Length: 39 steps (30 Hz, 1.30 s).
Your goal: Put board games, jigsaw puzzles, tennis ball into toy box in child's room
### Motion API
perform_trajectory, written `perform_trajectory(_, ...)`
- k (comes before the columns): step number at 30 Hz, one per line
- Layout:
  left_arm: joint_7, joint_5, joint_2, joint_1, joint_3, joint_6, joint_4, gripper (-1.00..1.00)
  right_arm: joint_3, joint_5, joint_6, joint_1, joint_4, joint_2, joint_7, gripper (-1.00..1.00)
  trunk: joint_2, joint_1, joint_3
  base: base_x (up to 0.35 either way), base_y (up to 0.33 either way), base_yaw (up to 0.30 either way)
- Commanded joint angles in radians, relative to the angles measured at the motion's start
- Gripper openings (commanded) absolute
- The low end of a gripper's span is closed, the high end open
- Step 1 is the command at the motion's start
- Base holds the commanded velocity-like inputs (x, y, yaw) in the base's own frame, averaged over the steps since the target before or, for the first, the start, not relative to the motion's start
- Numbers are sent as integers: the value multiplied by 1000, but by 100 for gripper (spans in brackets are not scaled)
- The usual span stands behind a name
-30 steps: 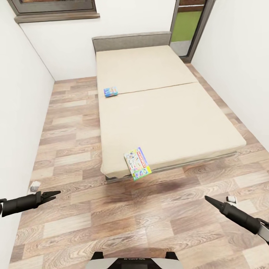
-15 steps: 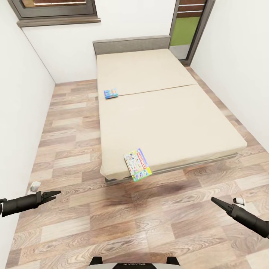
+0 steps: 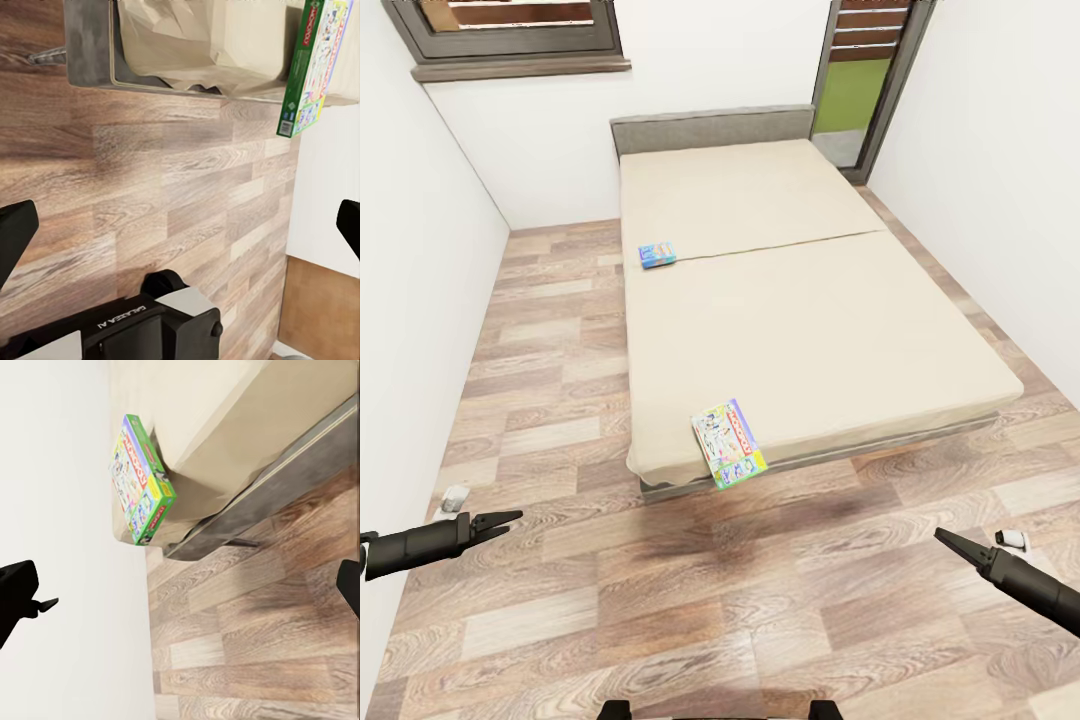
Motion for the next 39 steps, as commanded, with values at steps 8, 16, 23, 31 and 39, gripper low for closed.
perform_trajectory(8,-3,2,0,0,1,10,0,100,9,-8,10,0,1,-7,3,100,-57,31,-13,0,0,0)
perform_trajectory(16,-3,1,0,0,1,10,0,100,9,-7,8,0,1,-7,2,100,-113,61,-24,0,0,-3)
perform_trajectory(23,-3,2,0,0,1,9,0,100,10,-5,7,0,-1,-3,2,100,-162,88,-35,0,0,-54)
perform_trajectory(31,-3,2,0,0,1,9,0,100,11,1,6,0,-4,4,2,100,-169,92,-29,0,0,-48)
perform_trajectory(39,-3,2,-1,0,1,9,0,100,13,6,3,0,-6,6,2,100,-169,92,-27,0,0,-9)
